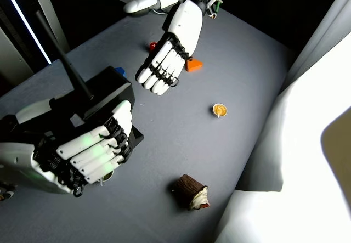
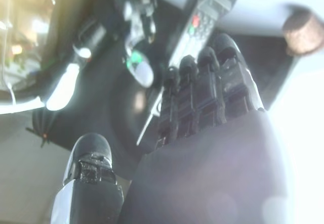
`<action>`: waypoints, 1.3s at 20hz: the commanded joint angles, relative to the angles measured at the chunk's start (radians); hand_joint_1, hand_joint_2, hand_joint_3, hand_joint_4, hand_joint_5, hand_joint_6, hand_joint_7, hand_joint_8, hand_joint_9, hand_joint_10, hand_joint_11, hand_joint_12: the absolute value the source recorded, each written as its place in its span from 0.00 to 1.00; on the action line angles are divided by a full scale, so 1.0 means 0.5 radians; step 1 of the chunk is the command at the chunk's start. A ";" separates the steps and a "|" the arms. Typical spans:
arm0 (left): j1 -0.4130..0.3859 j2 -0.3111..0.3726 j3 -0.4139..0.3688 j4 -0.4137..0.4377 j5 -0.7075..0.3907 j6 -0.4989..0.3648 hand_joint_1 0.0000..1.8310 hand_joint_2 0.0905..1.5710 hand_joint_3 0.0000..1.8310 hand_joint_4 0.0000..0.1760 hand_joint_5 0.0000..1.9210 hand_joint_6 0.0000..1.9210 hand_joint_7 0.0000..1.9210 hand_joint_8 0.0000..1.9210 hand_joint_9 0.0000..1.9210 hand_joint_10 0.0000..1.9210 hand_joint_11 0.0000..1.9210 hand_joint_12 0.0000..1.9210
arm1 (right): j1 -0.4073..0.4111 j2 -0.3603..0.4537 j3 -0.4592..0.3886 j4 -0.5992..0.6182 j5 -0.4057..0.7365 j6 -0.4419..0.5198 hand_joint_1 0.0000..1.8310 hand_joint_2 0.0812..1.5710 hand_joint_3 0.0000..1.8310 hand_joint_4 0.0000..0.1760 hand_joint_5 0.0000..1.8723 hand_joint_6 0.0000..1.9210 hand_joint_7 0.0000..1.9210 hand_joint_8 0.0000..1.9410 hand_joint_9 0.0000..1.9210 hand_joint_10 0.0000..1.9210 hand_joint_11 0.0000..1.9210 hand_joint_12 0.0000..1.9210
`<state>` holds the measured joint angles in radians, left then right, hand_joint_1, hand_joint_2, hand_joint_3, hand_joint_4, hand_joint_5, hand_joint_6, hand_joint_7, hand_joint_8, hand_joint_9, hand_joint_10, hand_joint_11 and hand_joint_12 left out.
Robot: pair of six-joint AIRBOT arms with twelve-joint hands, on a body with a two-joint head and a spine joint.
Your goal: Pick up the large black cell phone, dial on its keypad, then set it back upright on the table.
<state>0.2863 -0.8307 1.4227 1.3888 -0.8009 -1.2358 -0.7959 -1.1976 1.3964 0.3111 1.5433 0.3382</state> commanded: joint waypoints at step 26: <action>-0.226 -0.097 0.136 0.621 -0.058 -0.734 0.00 0.74 0.00 0.06 0.10 0.00 0.09 0.00 0.07 0.00 0.00 0.22 | 0.084 -0.095 0.140 0.056 0.145 0.073 0.81 0.68 0.00 0.00 0.49 0.47 0.47 0.50 0.53 0.51 0.45 0.80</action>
<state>0.2020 -0.8818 1.4937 1.7691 -0.8093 -1.5993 -0.7628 -1.2556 1.4635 0.3252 1.4822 0.3519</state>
